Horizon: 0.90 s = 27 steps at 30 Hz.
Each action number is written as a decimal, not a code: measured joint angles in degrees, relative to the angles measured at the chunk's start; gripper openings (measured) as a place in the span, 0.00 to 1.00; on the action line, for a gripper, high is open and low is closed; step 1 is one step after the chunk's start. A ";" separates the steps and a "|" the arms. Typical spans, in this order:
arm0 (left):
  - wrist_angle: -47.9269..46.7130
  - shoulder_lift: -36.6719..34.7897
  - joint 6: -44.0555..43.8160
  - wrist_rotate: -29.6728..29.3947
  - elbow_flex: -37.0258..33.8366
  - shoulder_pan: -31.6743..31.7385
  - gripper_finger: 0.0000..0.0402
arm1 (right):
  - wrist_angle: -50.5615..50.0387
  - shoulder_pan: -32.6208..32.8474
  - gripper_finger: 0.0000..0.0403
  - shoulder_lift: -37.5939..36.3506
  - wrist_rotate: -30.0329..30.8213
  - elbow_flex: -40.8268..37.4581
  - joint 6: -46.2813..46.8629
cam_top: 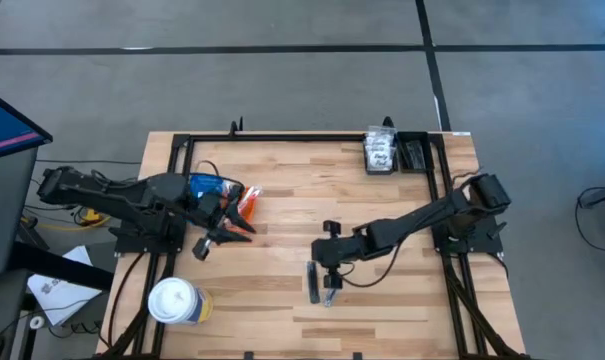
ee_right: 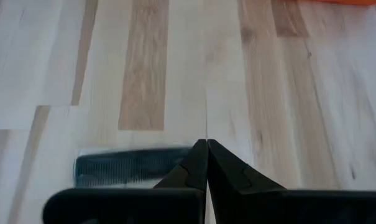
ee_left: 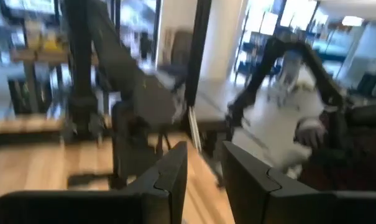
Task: Pick & Place Travel size toiletries
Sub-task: Put the black comb into the right black bin
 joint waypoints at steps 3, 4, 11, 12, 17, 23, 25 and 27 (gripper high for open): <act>-8.08 2.49 -0.19 -2.70 2.06 -3.02 0.23 | -0.38 -0.41 0.00 1.92 0.08 1.99 -2.01; -10.66 4.10 -0.70 -3.90 2.85 -4.15 0.22 | -1.11 -0.52 0.00 2.18 0.15 2.25 -2.34; -24.28 19.22 -4.08 -9.97 11.07 -8.67 0.10 | -2.86 -2.04 0.00 2.14 0.46 2.07 -4.56; -24.99 21.44 -4.46 -10.00 12.40 -9.16 0.08 | -3.47 -2.06 0.00 2.14 0.46 2.07 -4.65; -24.91 29.66 -4.76 -10.07 16.15 -10.93 0.01 | -5.29 -1.98 0.00 2.23 0.51 2.07 -4.77; -19.66 37.48 -10.47 -17.61 15.77 -11.85 0.00 | -4.69 -1.82 0.00 2.23 0.93 1.95 -5.29; -17.42 41.61 -12.29 -20.22 15.16 -12.26 0.00 | -3.97 -1.80 0.00 2.23 0.99 1.21 -5.30; -15.10 45.58 -12.71 -19.98 15.07 -12.36 0.00 | -4.41 -1.96 0.00 2.25 0.99 0.83 -5.30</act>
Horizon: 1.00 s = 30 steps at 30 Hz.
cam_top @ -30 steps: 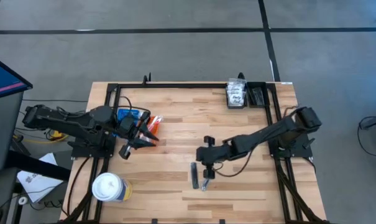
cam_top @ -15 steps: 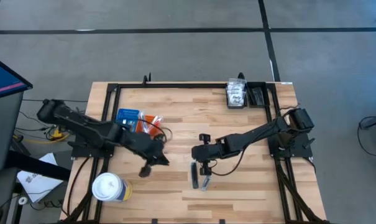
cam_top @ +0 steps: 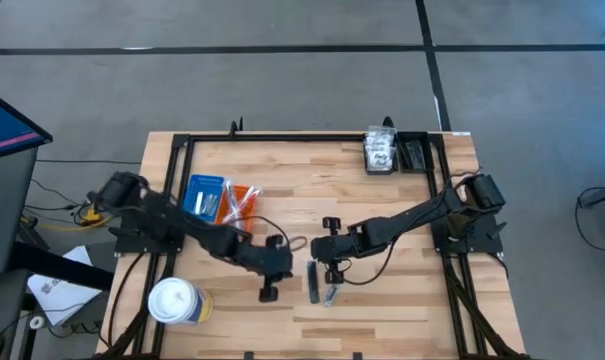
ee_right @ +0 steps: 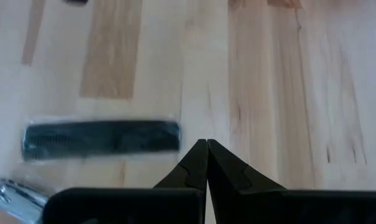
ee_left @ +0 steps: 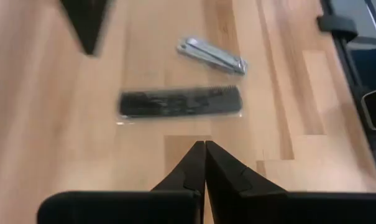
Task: Pick & Place Travel size toiletries
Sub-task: Put the black comb into the right black bin
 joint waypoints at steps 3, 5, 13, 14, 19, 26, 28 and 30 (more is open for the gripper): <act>2.32 3.78 0.04 0.62 0.65 0.59 0.00 | -2.98 -0.33 0.00 -0.02 -0.26 0.00 0.04; 4.92 5.20 0.28 -0.65 0.79 0.68 0.00 | -5.61 -0.36 0.00 -0.02 -0.28 -0.02 0.07; 8.38 7.77 0.98 -1.17 0.90 1.50 0.00 | -6.49 1.90 0.00 -0.02 -0.83 -0.04 0.19; 8.45 7.96 0.95 -0.80 0.83 1.73 0.00 | -6.13 2.19 0.00 -0.02 -0.83 -0.04 0.20; 10.35 9.37 0.96 -0.20 0.94 1.95 0.00 | -4.91 3.61 0.01 -0.02 -3.56 -0.04 1.89; 11.09 9.43 1.12 -0.25 0.96 2.02 0.00 | -2.17 5.47 0.17 -0.02 -5.21 -2.81 6.01; 11.59 9.43 1.15 -0.25 0.96 2.03 0.00 | -0.31 5.38 0.22 -0.02 -6.82 -3.71 6.63; 11.41 9.43 1.43 -0.25 0.96 2.03 0.00 | 1.76 5.38 0.26 -0.02 -7.88 -4.45 6.68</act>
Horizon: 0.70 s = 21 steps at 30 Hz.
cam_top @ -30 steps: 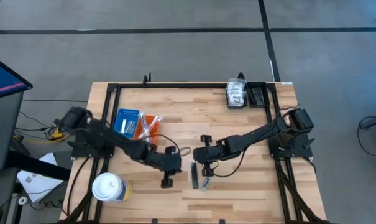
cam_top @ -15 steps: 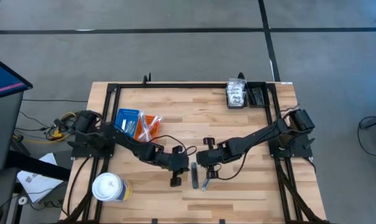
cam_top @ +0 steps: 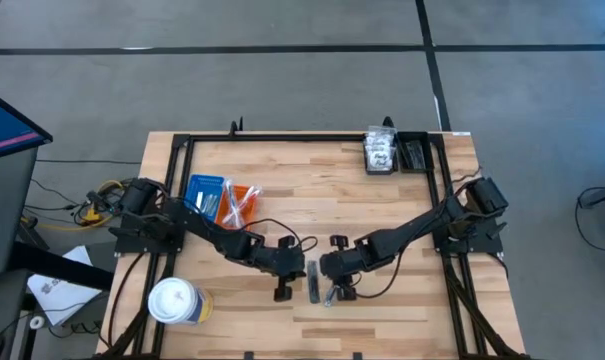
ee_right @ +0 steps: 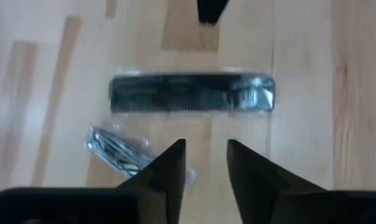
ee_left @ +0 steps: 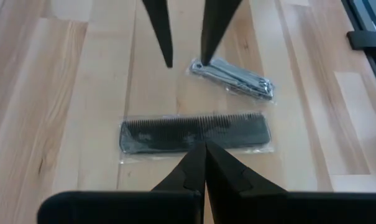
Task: Pick & Place Travel size toiletries
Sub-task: Put the black comb into the right black bin
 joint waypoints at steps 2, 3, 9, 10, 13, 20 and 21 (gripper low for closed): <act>0.40 0.00 0.16 0.00 0.00 0.00 0.00 | 1.28 -0.02 0.31 0.00 -0.24 -0.01 0.01; 0.51 0.00 0.16 -0.01 0.00 0.00 0.00 | 1.77 -0.02 0.33 0.00 -0.25 -0.01 -0.02; 4.25 3.46 1.27 0.69 0.54 0.48 0.00 | 2.21 -0.07 0.41 0.00 -0.27 -0.01 -0.36; 4.38 4.59 1.33 1.36 1.06 0.66 0.00 | 2.29 -0.07 0.41 0.00 -0.27 -0.01 -0.43; 4.01 6.91 2.37 1.58 2.07 0.80 0.00 | 2.02 -0.04 0.43 0.00 -0.25 -0.01 -0.29; 3.86 6.60 2.27 1.52 2.47 0.92 0.00 | 1.85 0.00 0.41 0.00 -0.25 -0.01 -0.54; 3.89 6.66 2.21 1.52 2.47 1.12 0.00 | 1.85 0.00 0.40 0.00 -0.25 -0.01 -0.63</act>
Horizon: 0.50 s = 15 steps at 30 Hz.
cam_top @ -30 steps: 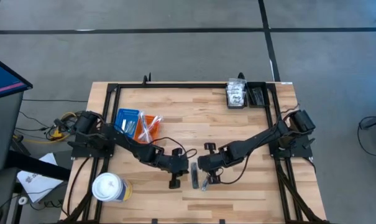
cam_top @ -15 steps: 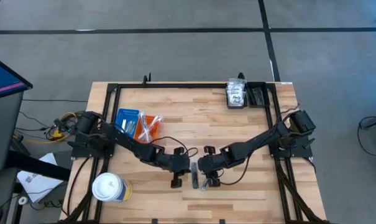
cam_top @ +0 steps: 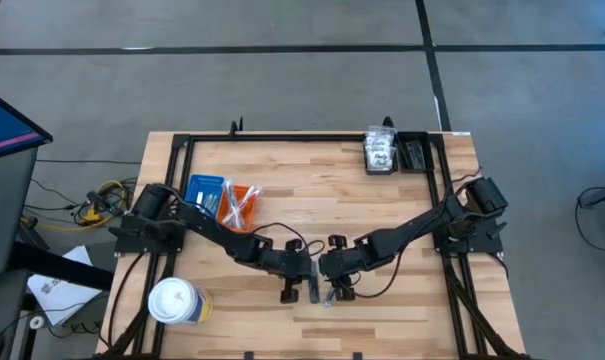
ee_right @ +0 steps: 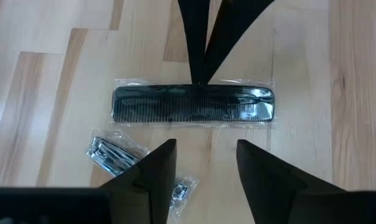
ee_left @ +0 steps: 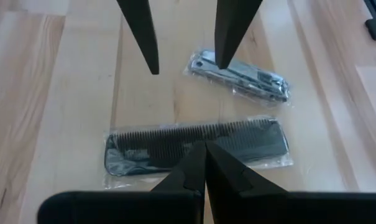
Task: Pick & Place Travel size toiletries
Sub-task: Put the black comb into the right black bin
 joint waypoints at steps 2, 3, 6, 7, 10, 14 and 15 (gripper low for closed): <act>0.13 0.54 -0.73 0.00 0.04 0.10 0.00 | 0.00 -0.04 0.40 0.00 0.00 0.00 0.00; -0.39 0.80 -0.79 0.02 -0.05 0.13 0.00 | 0.00 -0.04 0.39 0.00 0.00 0.00 0.00; -0.47 1.87 -1.02 0.50 -0.07 0.13 0.00 | 0.17 -0.04 0.39 0.00 0.00 0.00 0.20; -0.47 2.20 -1.13 0.91 -0.07 0.13 0.00 | 0.31 -0.07 0.39 0.00 0.00 0.00 0.44; -0.77 2.78 -1.70 1.90 -0.07 0.67 0.00 | 0.59 -0.34 0.39 0.00 -0.04 0.00 1.10; -1.43 2.78 -2.68 2.35 -0.02 0.80 0.00 | 0.26 -1.16 0.41 0.00 -2.35 0.00 5.28; -1.45 2.78 -2.73 2.31 0.00 0.80 0.00 | 0.30 -1.42 0.41 0.00 -3.04 0.00 6.87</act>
